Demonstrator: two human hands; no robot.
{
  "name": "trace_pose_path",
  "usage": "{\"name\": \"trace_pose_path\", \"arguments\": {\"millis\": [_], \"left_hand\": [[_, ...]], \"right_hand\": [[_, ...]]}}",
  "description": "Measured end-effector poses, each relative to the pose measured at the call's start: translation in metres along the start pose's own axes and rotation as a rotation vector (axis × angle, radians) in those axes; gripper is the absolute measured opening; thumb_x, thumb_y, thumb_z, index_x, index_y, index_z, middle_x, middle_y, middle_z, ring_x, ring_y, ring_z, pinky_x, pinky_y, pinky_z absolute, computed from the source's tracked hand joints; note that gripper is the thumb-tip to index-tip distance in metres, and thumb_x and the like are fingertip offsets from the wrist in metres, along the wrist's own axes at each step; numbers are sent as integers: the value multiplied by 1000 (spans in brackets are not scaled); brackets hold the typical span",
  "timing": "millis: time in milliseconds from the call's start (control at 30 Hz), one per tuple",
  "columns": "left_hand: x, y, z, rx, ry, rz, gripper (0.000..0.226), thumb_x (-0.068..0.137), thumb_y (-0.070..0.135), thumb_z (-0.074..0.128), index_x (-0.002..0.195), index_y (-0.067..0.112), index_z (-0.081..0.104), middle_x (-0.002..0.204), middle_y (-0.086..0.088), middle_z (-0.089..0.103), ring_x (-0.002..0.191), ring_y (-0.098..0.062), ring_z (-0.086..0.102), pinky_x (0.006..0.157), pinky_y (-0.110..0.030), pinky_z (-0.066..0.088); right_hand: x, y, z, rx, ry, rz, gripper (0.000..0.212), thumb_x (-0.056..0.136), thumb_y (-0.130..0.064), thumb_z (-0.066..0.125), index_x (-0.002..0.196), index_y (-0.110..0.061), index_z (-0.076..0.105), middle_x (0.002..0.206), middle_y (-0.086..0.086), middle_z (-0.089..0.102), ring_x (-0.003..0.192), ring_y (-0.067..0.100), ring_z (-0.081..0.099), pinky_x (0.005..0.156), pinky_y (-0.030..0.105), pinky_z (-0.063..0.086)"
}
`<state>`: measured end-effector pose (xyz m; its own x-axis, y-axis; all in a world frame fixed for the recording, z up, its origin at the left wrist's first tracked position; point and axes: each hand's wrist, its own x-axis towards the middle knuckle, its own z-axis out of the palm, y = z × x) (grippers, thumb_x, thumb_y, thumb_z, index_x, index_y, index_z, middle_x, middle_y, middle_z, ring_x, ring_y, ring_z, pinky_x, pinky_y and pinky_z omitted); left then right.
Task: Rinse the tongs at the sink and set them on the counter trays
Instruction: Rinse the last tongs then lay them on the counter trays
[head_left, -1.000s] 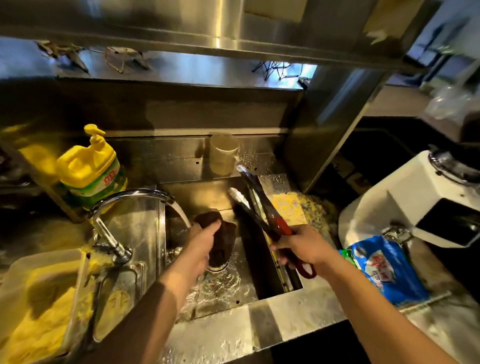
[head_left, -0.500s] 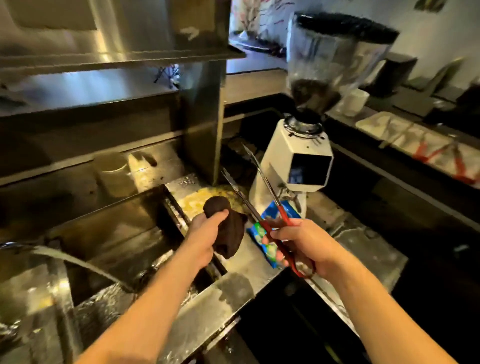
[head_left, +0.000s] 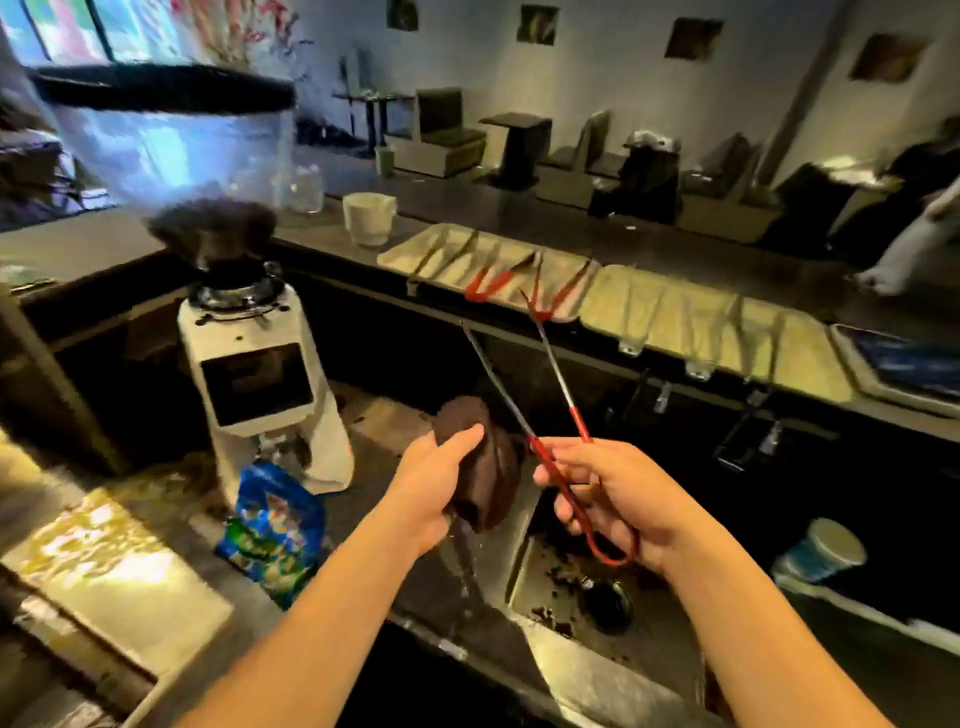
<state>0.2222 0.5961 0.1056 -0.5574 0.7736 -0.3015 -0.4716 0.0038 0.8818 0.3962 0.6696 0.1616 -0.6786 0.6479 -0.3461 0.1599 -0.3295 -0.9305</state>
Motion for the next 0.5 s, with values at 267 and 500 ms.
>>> {"name": "trace_pose_path", "arguments": {"millis": [267, 500], "left_hand": [[13, -35, 132, 92, -206, -102, 26, 90, 26, 66, 112, 14, 70, 102, -12, 77, 98, -31, 72, 89, -47, 57], [20, -60, 200, 131, -317, -193, 30, 93, 25, 63, 119, 11, 67, 108, -13, 75, 101, -31, 71, 85, -39, 56]], "right_hand": [[-25, -24, -133, 244, 182, 3, 50, 99, -43, 39, 116, -3, 62, 76, 11, 69, 48, 20, 58, 39, 26, 46], [-36, -49, -223, 366, 420, -77, 51, 91, -27, 29, 118, 2, 61, 80, 17, 70, 52, 22, 60, 43, 29, 49]]}}
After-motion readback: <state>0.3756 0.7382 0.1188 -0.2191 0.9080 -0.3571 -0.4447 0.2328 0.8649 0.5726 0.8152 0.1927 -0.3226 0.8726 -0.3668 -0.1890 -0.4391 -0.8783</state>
